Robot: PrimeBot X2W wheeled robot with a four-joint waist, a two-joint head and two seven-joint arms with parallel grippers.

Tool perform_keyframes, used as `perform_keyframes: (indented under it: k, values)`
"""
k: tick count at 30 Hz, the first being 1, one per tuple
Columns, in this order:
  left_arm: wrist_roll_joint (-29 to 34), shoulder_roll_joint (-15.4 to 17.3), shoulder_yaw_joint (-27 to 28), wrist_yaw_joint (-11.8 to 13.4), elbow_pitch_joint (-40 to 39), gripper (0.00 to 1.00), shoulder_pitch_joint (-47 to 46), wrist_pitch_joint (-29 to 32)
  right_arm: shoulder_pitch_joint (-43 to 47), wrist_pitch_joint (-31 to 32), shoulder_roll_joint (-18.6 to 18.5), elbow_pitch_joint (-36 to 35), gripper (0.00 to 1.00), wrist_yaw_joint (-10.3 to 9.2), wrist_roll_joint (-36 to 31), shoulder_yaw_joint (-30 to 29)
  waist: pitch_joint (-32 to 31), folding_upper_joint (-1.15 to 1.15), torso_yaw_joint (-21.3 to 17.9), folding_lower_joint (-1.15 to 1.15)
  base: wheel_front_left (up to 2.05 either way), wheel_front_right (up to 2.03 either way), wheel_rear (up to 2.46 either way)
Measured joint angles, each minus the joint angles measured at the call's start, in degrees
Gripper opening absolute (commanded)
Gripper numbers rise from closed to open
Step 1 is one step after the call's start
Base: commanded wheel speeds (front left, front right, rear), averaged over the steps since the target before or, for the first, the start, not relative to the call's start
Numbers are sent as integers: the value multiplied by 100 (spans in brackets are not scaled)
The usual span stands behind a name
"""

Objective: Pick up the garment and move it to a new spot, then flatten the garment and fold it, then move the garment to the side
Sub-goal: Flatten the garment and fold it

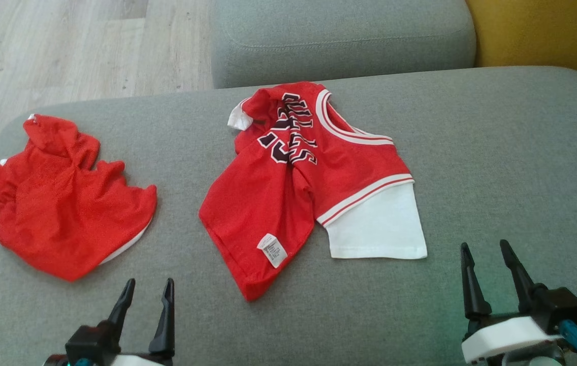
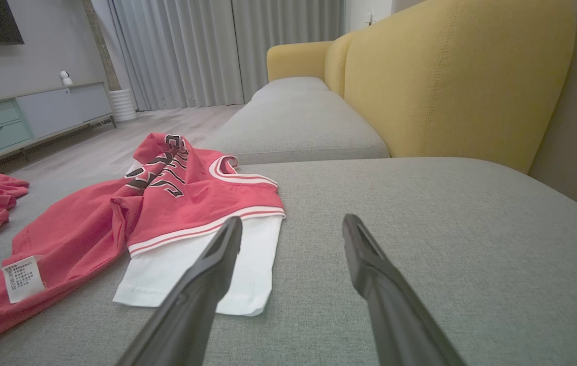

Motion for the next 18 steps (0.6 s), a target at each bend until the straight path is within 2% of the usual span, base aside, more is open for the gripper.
perform_keyframes:
  k: [14, 18]
  values:
    - [248, -120, 237, -207, 23, 100, -12, 0, -2, 0, 0, 108, 100, 0, 0, 44, 26, 0, -23, 0, 0, 0, 0]
    - [346, -124, 97, -259, 101, 100, -105, 0, -60, 2, -1, 389, 100, 0, -8, 192, 89, 0, -15, 0, 0, 0, 0]
